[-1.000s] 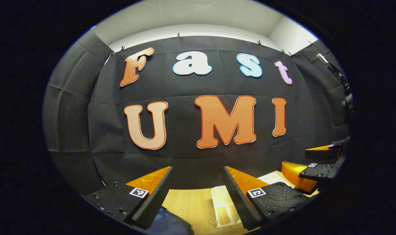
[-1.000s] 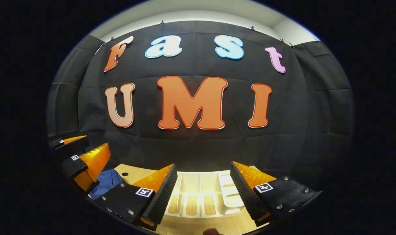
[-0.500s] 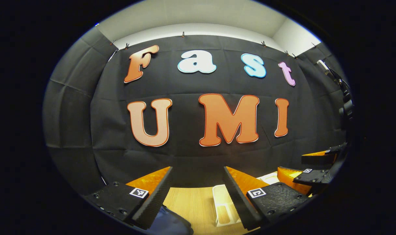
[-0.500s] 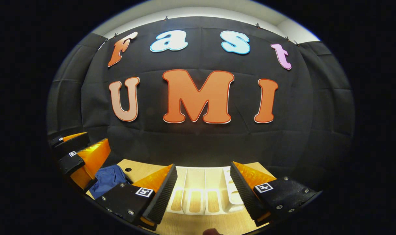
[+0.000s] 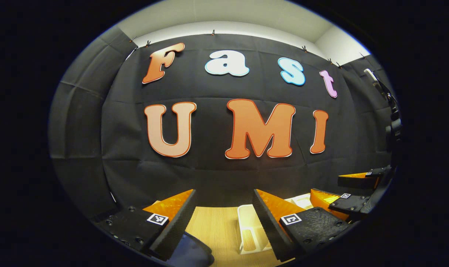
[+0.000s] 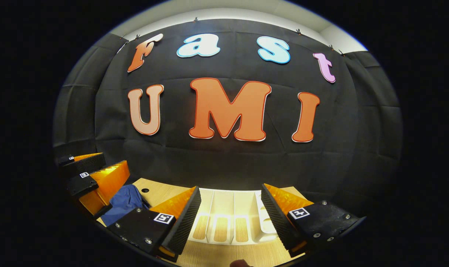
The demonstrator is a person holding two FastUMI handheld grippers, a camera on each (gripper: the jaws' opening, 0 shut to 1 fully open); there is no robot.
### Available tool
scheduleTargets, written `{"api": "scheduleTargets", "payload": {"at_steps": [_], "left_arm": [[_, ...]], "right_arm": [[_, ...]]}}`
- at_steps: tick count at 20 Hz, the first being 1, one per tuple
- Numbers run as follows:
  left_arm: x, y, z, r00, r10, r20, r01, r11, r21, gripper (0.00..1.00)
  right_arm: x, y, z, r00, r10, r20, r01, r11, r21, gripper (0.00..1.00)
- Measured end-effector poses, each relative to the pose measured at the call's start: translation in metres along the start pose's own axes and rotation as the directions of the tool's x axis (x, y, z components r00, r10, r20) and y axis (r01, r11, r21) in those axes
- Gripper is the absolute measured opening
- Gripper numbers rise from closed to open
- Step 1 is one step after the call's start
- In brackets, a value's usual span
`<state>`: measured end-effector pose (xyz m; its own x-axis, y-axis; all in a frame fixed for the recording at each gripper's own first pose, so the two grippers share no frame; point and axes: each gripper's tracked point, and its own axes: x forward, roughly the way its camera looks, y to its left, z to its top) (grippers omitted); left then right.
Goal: Open the schoolbag, grab two books from the bookshelf and put them into the schoolbag.
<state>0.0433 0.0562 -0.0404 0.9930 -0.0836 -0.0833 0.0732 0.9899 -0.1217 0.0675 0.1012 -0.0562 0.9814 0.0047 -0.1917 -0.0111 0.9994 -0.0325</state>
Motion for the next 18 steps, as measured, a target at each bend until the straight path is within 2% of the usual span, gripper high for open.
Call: {"api": "scheduleTargets", "payload": {"at_steps": [2, 12, 18], "left_arm": [[0.001, 0.007, -0.004, 1.000, 0.025, -0.009, -0.024, 1.000, 0.006, 0.94], [0.003, -0.011, -0.010, 1.000, -0.020, -0.017, 0.021, 0.999, 0.035, 0.94], [0.001, -0.008, -0.008, 1.000, -0.014, -0.011, 0.014, 0.999, 0.045, 0.94]], "right_arm": [[0.001, -0.002, -0.006, 1.000, -0.006, -0.016, 0.006, 1.000, 0.002, 0.97], [0.000, -0.011, -0.009, 0.999, -0.035, -0.005, 0.035, 0.999, 0.004, 0.97], [-0.002, -0.012, -0.007, 0.999, -0.042, 0.007, 0.042, 0.999, 0.005, 0.97]]}}
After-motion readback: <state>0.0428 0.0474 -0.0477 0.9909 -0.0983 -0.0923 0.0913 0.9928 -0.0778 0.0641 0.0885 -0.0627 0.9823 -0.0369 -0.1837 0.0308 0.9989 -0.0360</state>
